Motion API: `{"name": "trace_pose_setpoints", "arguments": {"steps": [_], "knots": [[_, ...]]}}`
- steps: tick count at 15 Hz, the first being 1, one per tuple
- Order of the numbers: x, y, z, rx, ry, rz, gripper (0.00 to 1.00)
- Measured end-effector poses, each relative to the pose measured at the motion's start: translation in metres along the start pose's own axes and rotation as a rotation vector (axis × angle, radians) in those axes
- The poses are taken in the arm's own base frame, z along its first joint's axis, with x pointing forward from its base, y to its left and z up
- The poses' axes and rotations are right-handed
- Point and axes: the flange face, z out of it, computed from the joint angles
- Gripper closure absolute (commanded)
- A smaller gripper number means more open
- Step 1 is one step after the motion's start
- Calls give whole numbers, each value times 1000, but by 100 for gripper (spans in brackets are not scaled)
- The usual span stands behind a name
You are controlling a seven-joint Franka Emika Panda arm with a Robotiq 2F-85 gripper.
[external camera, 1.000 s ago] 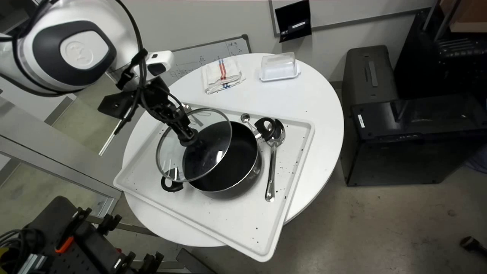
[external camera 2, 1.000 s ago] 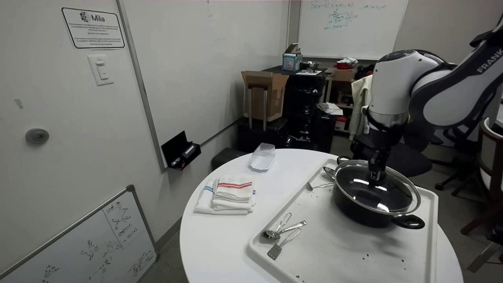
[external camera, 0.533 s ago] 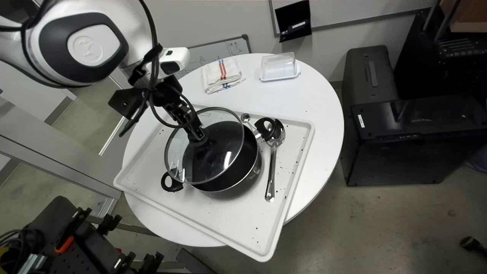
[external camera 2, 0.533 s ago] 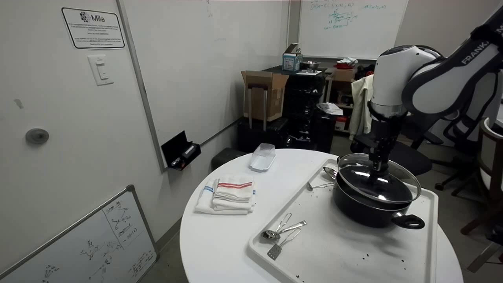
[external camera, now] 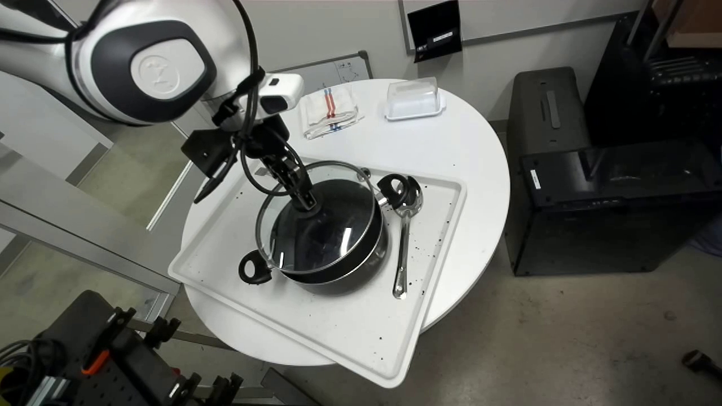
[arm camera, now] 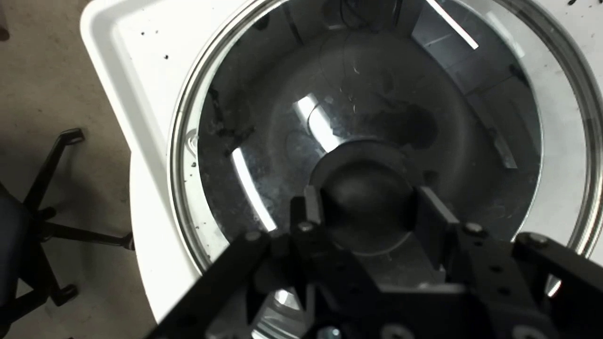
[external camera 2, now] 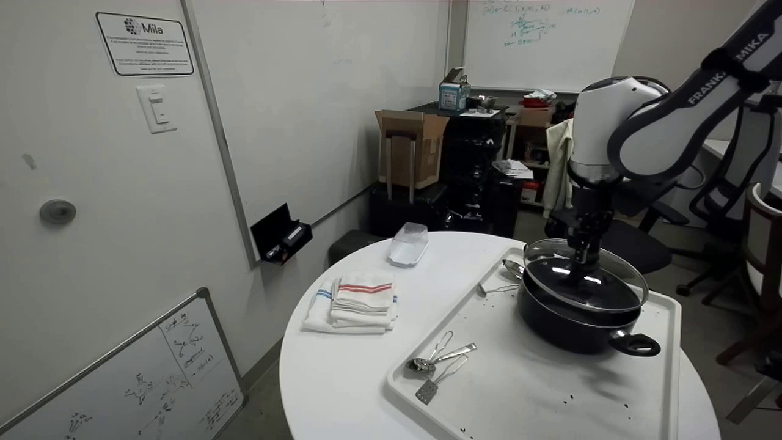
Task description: Put the glass lid on the black pot.
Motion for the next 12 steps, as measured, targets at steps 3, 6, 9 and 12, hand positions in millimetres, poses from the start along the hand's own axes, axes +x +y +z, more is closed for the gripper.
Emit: {"name": "trace_pose_setpoints", "arguments": {"steps": [3,6,9,12], "knots": [[5,-2,10,-4,-9,11,76],[8,-4,20,-9,-18,13,76],[9,-5,27,-13,-27,13,76],[9,-6,32,-16,-35,11,76]]}}
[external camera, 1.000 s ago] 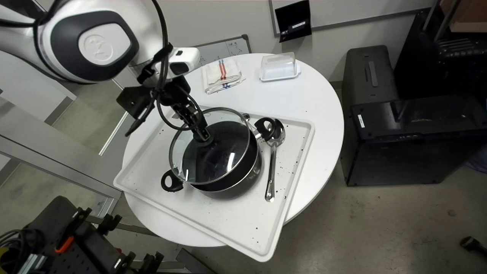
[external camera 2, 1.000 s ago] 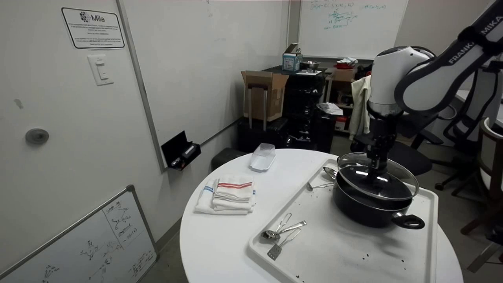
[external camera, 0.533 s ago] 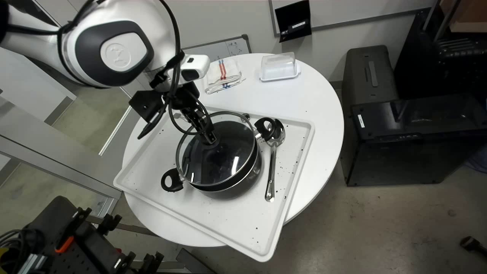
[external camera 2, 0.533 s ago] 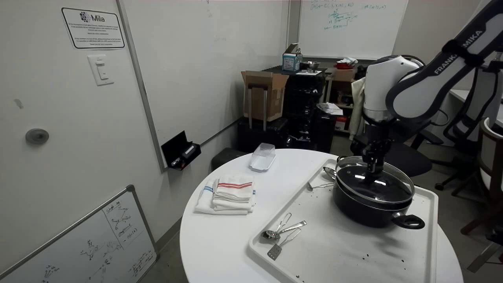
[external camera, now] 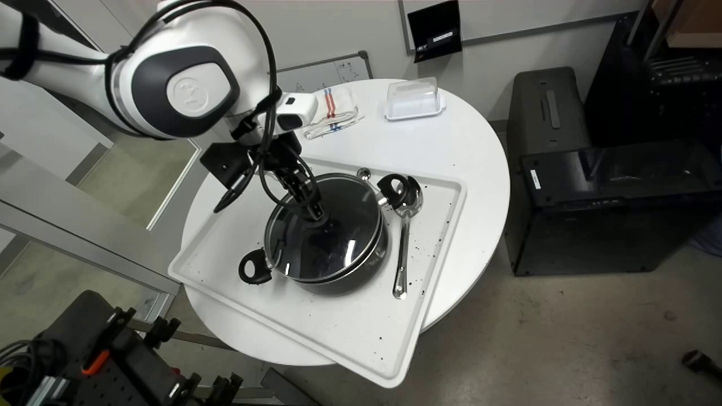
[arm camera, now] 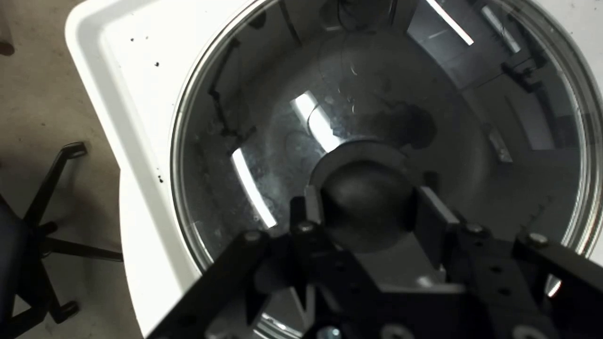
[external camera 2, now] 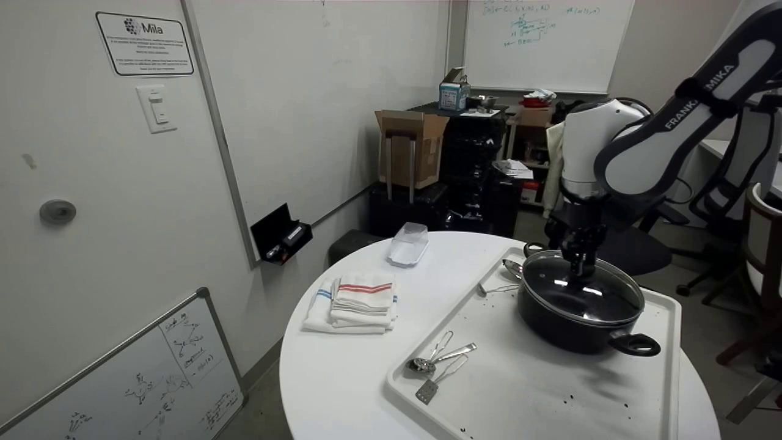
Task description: Put the glass lid on the black pot.
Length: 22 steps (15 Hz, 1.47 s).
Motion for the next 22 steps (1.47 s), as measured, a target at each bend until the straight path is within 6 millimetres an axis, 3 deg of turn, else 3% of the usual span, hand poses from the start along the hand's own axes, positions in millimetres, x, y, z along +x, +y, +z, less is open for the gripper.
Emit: {"name": "trace_pose_setpoints", "arguments": {"steps": [22], "knots": [[3,0,10,-1,-8,5,76]]}}
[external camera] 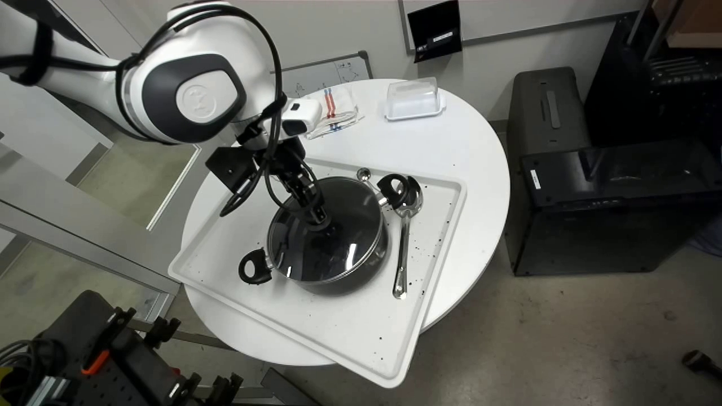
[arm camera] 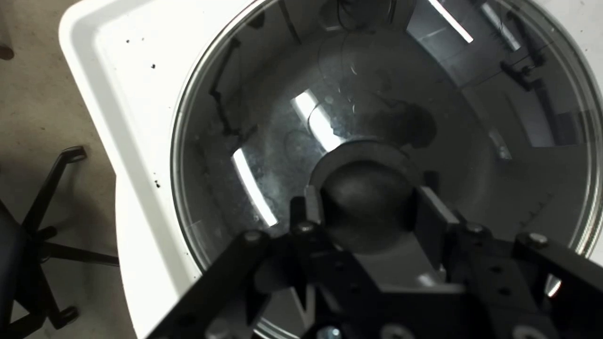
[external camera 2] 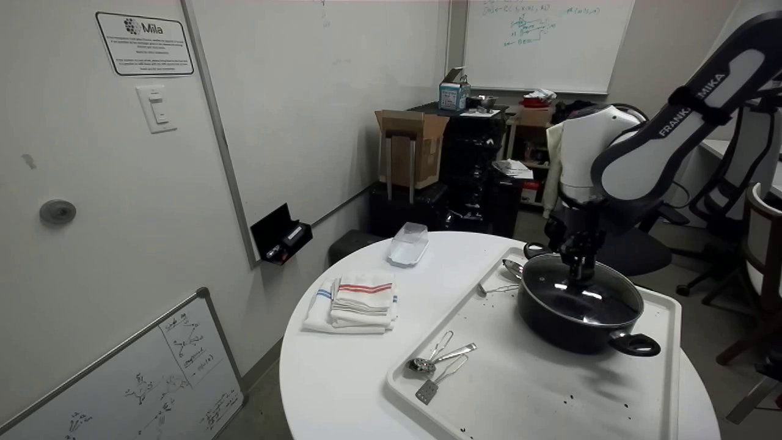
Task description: Put the glass lid on the black pot.
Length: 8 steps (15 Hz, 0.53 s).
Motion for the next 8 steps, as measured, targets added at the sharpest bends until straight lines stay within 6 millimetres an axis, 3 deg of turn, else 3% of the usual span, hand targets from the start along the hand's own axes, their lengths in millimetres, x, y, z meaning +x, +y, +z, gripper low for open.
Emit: {"name": "trace_pose_setpoints", "arguments": {"steps": [4,5,6,8], "knots": [[0,0,0,0,0,-1,76],[0,0,0,1,1,-1,26],[0,0,0,1,2,0,25],[1,0,-1,7,5,3,12]]}}
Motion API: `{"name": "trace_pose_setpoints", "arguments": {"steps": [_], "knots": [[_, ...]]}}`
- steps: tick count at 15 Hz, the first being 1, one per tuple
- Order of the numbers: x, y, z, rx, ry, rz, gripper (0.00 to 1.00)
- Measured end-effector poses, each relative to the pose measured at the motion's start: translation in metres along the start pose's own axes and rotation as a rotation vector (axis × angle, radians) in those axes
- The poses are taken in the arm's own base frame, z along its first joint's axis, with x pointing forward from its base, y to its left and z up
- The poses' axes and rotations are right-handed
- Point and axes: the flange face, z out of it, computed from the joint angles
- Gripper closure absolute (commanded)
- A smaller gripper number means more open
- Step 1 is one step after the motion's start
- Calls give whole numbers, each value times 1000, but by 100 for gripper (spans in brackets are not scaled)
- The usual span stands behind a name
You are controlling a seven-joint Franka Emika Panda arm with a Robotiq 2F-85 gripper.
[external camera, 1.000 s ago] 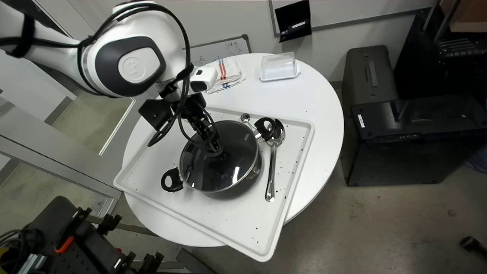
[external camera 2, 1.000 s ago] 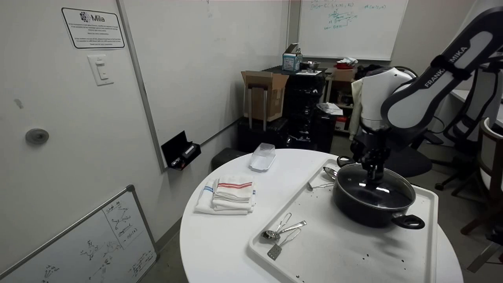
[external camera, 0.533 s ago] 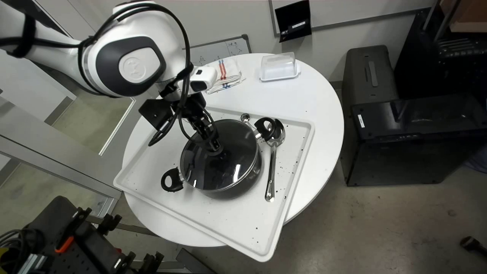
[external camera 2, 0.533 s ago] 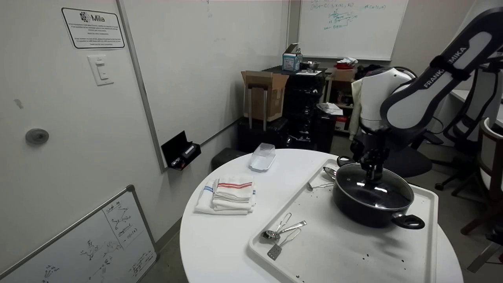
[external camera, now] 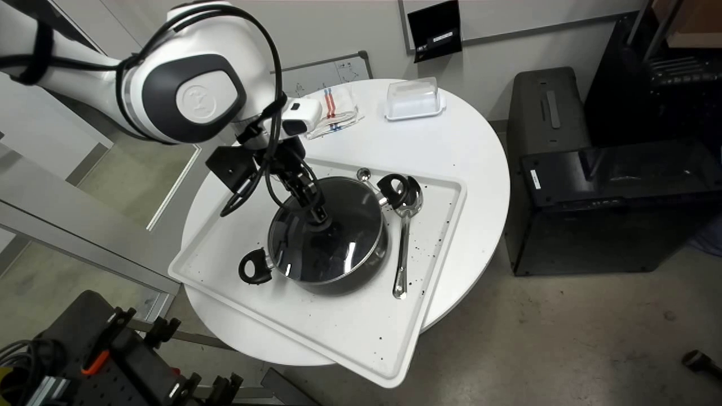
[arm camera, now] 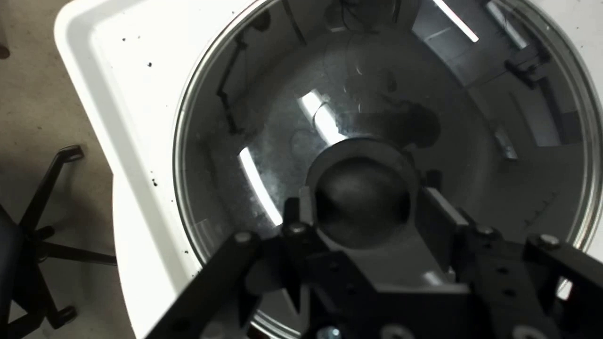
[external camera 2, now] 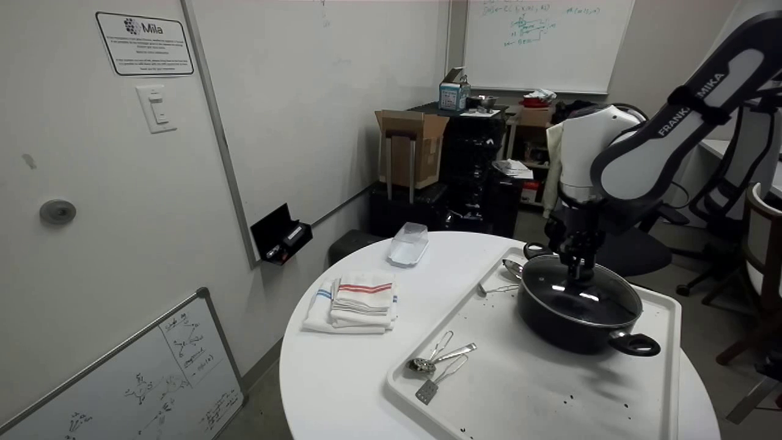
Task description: Put the glass lid on the black pot.
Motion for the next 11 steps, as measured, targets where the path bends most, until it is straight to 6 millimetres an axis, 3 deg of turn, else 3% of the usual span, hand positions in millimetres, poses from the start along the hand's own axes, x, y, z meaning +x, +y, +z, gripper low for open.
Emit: {"name": "trace_pose_setpoints", "arguments": {"steps": [2,11], "knots": [[2,-2,-3,10,11,1,1],[5,-6,-18,27,56,-6,0]]}}
